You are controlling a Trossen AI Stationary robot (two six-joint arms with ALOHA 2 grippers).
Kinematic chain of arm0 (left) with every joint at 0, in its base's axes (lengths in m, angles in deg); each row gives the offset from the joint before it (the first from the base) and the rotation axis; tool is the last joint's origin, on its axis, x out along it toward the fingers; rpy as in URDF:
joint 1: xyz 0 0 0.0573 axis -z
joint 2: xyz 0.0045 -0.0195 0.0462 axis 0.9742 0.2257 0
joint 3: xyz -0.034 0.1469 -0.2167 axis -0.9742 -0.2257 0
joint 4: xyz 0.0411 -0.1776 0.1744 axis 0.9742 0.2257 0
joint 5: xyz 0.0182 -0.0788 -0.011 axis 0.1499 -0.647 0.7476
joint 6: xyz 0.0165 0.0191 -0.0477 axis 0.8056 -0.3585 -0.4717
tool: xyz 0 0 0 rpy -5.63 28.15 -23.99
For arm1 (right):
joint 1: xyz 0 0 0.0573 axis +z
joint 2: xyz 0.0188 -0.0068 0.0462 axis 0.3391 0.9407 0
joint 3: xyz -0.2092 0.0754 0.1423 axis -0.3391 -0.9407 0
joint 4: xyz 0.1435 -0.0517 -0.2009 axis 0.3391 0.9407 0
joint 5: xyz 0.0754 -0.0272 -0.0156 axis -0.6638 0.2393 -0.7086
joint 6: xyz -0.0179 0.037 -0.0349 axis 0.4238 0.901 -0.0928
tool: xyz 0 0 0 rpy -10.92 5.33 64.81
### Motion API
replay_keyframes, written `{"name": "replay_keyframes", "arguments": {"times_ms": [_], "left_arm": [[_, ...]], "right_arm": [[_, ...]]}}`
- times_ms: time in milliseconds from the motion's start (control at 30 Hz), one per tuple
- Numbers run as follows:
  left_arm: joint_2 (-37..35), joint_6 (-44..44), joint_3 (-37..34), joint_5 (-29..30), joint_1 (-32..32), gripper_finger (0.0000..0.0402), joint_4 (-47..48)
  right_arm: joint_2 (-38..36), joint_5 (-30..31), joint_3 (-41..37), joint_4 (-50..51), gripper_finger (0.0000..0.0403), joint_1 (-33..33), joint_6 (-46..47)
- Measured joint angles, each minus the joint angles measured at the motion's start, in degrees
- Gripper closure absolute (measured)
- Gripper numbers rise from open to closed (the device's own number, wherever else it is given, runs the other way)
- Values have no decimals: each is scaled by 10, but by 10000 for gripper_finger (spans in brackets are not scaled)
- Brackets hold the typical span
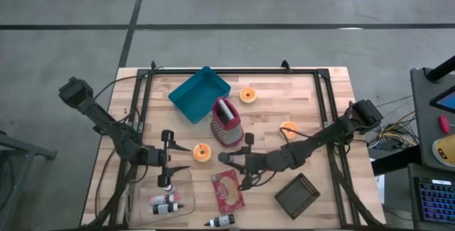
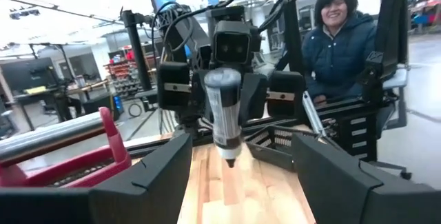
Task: Pick & Place Food Item
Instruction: Put the top black food coloring into the transparent bin
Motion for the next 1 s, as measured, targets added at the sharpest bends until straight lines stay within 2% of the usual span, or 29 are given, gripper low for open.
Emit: {"name": "replay_keyframes", "arguments": {"times_ms": [133,300,533,767,1000], "left_arm": [[7,-16,0,-41,-29,149,-13],[26,-27,0,-118,-76,149,-47],[61,-44,27,-161,-123,149,-52],[110,-38,76,-184,-148,149,-49],[144,-56,95,-212,-165,149,-47]], "right_arm": [[14,-36,-2,-48,300,-9,-20],[34,-42,-1,-70,300,-17,-30],[41,-53,2,-87,300,-20,-39],[41,-57,2,-97,300,-26,-43],[41,-59,2,-100,300,-26,-44]]}}
